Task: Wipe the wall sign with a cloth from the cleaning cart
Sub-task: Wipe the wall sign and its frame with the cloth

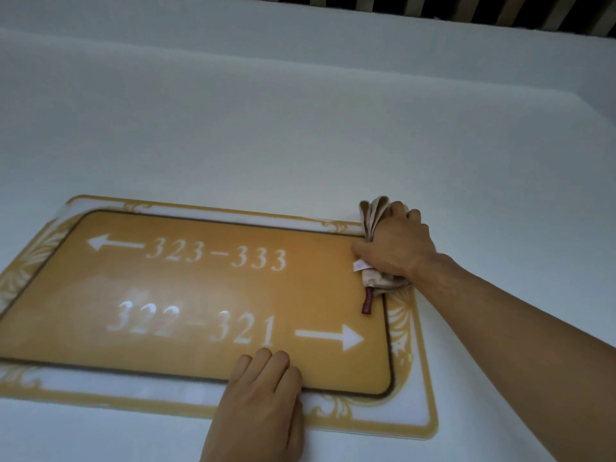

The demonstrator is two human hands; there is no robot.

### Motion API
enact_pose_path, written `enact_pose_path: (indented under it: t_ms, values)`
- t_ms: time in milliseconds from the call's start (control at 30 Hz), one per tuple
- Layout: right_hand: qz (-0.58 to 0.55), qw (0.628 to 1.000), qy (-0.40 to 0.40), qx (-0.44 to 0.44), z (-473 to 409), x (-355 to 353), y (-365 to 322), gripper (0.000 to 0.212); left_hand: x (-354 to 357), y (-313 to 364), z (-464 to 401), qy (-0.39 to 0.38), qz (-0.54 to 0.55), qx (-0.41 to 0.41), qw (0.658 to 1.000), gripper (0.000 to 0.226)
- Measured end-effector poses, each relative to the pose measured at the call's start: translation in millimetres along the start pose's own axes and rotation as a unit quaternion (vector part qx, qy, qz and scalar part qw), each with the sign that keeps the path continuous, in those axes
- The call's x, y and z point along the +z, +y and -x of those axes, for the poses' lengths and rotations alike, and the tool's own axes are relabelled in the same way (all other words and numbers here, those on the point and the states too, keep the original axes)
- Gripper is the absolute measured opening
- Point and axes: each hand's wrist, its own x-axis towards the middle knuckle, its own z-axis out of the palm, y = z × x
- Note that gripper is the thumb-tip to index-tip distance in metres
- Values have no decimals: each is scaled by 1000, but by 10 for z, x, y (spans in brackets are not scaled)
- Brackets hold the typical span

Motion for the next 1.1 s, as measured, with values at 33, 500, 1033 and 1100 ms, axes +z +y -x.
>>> enact_pose_path:
  t_ms: [33,500,1033,1100]
  values:
    - [1,1000,-4,1,-13,-34,16,69,-1,-6,-2,-3,0,-2,1000,6]
    - [6,1000,20,13,199,-83,193,46,-54,45,14,-43,-9,-31,999,7]
    - [37,995,89,18,1779,249,77,39,-166,228,215,-42,-67,-156,985,6]
    - [6,994,104,23,2054,265,68,46,-206,252,331,-49,-73,-160,983,7]
